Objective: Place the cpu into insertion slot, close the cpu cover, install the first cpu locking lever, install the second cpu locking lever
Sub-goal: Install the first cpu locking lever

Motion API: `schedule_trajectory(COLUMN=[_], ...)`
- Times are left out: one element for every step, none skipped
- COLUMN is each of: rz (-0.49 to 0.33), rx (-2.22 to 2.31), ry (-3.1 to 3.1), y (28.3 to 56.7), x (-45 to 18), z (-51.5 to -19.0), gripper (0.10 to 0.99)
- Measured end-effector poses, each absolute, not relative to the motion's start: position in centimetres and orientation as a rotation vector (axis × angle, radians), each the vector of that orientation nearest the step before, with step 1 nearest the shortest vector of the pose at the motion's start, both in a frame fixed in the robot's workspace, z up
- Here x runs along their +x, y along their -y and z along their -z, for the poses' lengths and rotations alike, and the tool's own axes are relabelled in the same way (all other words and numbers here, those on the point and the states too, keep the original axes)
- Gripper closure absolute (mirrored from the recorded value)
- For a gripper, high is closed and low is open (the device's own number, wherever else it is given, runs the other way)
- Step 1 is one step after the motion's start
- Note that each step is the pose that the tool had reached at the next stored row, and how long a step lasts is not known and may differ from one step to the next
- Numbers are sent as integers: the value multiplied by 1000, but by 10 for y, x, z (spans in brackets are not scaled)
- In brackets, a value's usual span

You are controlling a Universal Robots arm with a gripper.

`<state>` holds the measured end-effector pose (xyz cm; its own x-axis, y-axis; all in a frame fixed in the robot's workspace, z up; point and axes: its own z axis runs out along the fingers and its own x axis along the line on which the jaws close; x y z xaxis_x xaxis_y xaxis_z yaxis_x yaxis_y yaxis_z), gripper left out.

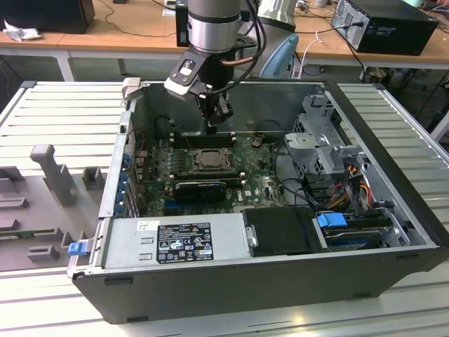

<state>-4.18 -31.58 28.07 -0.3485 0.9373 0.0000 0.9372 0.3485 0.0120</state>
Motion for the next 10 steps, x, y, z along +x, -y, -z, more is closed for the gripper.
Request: schedule_trajectory(rz=[-15, -15, -16, -16, -16, -16, -16, -16, -16, -16], rx=[1783, 1772, 1759, 1718, 1702, 1680, 1672, 1667, 1654, 1645], ry=[-2578, -2586, -2595, -2622, -2633, -2647, -2652, -2655, -2663, -2669], y=[316, 316, 316, 316, 316, 316, 316, 316, 316, 316], x=[-42, -42, -42, -42, -42, -42, -42, -42, -42, -42], z=[-281, -281, -281, -281, -281, -281, -281, -281, -281, -281], gripper=[980, 980, 980, 980, 980, 980, 980, 980, 980, 980])
